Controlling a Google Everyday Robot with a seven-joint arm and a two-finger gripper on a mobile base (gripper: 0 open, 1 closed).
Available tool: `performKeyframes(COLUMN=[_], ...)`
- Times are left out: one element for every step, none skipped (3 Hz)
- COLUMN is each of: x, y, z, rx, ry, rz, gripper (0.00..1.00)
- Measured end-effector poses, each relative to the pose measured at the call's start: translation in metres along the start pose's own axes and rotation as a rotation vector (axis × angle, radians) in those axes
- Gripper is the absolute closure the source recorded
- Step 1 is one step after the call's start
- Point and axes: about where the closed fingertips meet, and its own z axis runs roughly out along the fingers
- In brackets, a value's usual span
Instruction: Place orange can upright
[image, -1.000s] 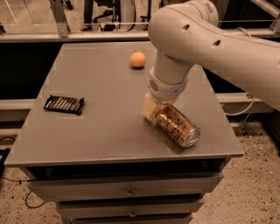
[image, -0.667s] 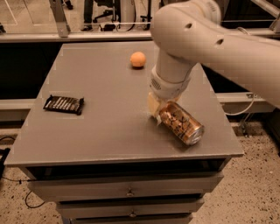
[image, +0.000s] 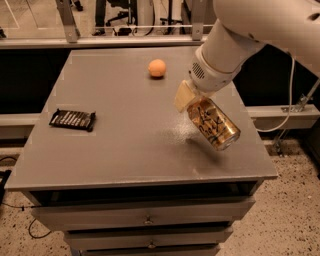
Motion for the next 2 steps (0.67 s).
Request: performKeyframes(x=[-0.0116, -0.0187], y=[0.0027, 0.0087], z=[-0.0142, -0.0189], rx=[-0.038, -0.051], ry=[-0.054, -0.080], rz=[-0.007, -0.019], gripper=[0.55, 0.69])
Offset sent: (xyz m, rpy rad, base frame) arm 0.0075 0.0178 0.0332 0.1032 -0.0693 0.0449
